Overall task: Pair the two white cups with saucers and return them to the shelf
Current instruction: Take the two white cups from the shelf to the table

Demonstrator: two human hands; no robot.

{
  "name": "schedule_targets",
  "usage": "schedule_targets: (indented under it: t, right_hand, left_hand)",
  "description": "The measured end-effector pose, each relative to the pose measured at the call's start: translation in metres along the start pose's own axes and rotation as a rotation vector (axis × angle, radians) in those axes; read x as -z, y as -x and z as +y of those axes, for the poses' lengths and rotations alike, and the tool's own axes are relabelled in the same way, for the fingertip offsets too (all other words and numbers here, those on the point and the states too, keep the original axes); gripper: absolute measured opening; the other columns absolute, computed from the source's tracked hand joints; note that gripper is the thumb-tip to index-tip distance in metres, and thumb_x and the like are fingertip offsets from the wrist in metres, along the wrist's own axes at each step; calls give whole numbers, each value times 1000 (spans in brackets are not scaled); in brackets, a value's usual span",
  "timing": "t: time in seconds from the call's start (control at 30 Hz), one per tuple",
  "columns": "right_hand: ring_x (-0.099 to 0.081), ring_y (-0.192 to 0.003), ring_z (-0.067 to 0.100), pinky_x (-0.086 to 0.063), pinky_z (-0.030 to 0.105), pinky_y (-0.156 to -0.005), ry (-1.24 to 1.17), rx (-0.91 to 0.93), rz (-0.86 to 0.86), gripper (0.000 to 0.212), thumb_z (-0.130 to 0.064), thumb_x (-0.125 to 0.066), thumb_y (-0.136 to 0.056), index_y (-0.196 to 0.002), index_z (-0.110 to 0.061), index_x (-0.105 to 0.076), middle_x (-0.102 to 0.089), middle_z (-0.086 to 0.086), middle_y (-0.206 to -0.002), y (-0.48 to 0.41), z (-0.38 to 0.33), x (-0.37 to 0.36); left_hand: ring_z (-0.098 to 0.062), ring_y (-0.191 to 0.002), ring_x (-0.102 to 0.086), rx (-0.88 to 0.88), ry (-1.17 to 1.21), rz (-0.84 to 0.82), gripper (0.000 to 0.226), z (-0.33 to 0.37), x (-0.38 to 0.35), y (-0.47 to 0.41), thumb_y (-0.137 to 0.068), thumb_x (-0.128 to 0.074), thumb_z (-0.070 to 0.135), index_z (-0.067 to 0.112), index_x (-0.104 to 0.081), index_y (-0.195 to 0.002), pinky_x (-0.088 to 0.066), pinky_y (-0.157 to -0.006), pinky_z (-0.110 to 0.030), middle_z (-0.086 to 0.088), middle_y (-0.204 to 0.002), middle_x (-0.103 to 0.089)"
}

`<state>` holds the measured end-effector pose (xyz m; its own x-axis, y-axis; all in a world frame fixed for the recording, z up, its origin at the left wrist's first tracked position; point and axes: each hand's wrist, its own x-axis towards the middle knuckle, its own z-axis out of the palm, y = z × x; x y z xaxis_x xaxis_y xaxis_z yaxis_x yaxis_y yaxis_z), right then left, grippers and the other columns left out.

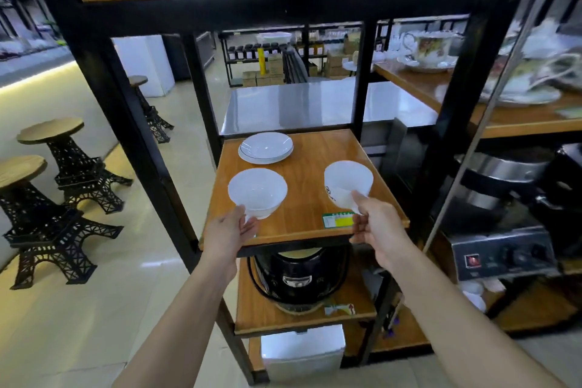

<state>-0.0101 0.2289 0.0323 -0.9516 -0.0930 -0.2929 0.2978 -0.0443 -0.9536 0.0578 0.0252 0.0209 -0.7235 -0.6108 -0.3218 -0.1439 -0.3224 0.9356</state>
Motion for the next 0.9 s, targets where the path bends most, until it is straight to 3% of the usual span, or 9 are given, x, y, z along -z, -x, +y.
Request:
schedule_targets:
  t: [0.2,0.3,0.37,0.5,0.57,0.63,0.73,0.83,0.9]
  right_hand:
    - [-50,-56,15,-45,26,-49,-76,2,116,33,-35,-53,-93,-116,-12,-56,-49,5,-68,73,16,30]
    - [-48,-53,14,-43,24,-47,-95,19,196,29,-35,-54,-92,-108,-11,-58,-47,4,-65,115,29,55]
    - [-47,-52,14,-42,24,-47,-129,39,261,25,-33,-53,-93,-100,-9,-59,-46,4,-63,143,36,74]
    - [-44,-49,17,-40,23,-42,-137,79,428,25,-31,-52,-94,-81,-10,-56,-45,5,-58,193,46,126]
    - [-43,-44,16,-37,21,-38,-130,90,540,26,-31,-52,-93,-75,-12,-54,-43,6,-56,220,51,157]
    - [-41,-41,16,-34,23,-39,-143,91,645,26,-30,-52,-93,-74,-13,-53,-41,5,-53,250,57,187]
    - [-40,-45,20,-33,26,-43,-178,80,810,25,-28,-52,-93,-74,-11,-49,-41,1,-46,304,68,231]
    - [-39,-48,20,-33,26,-44,-233,57,957,23,-28,-52,-93,-79,-10,-50,-39,5,-55,366,83,269]
    - [-37,-49,20,-34,26,-44,-285,49,1042,23,-28,-51,-94,-81,-10,-51,-37,6,-57,408,95,292]
  left_hand:
    - [-28,-95,-69,-92,-36,-189,41,-2,8,43,-94,-53,17,-16,-52,-118,-58,-81,-30,-9,-75,-63]
    - [-24,-88,-69,-55,-20,-309,20,-17,4,68,-95,-51,15,2,-58,-81,-57,-78,-29,-2,-57,-62]
    - [-24,-87,-66,-2,-7,-384,29,-27,-8,86,-95,-49,15,9,-48,-67,-52,-84,-31,-2,-59,-64]
    - [-23,-86,-65,74,-119,-491,30,-54,-44,125,-94,-50,14,11,-46,-64,-51,-86,-33,-10,-76,-63]
    - [-25,-87,-64,83,-144,-594,32,-68,-66,153,-95,-47,10,12,-45,-63,-55,-77,-27,-8,-70,-62]
    - [-27,-90,-64,89,-181,-697,32,-82,-88,184,-95,-44,8,5,-50,-64,-54,-73,-26,-11,-78,-65]
    - [-23,-88,-65,137,-219,-825,24,-101,-120,237,-93,-48,10,-7,-59,-81,-53,-82,-29,-19,-97,-63]
    - [-17,-81,-63,161,-233,-960,21,-124,-149,298,-93,-48,8,-1,-61,-106,-54,-75,-24,-10,-87,-64]
    - [-18,-79,-61,175,-233,-1053,15,-143,-164,341,-92,-47,6,6,-59,-83,-57,-65,-21,-7,-78,-60]
